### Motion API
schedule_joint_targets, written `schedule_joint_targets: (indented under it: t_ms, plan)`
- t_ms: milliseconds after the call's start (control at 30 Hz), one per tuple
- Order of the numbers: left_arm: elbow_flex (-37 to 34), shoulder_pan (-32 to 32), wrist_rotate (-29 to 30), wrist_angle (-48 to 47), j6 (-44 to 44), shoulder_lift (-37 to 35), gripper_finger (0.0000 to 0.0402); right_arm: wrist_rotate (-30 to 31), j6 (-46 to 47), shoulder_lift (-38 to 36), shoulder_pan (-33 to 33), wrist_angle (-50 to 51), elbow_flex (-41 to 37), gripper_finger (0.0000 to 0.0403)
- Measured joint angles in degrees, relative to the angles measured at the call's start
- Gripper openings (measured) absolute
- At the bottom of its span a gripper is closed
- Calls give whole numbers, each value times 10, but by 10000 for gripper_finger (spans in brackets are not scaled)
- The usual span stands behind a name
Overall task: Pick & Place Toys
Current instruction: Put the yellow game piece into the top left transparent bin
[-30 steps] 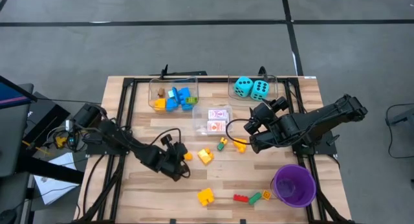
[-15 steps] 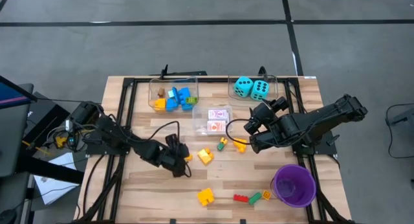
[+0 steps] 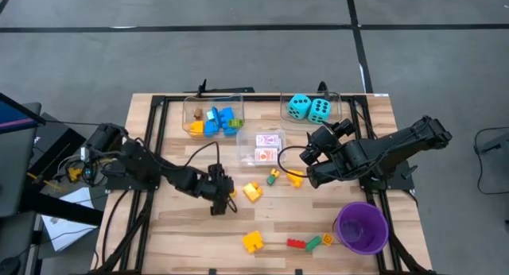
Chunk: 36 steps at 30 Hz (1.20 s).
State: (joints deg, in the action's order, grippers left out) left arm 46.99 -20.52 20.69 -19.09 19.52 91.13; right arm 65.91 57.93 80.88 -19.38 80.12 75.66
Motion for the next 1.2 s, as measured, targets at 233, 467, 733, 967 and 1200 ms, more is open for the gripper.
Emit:
schedule_joint_targets:
  t_ms: [233,467,733,967,1200]
  plan:
    - [-51,29,-38,41,0,0,351,0,0,0,0,0,0,272]
    - [-91,28,-46,117,5,0,327,0,0,0,0,0,0,272]
    - [-126,28,-47,177,22,-2,217,0,0,0,0,0,0,272]
    - [-130,28,-35,185,36,-2,119,0,0,0,0,0,0,272]
    - [-130,26,-34,180,52,-2,119,0,0,0,0,0,0,272]
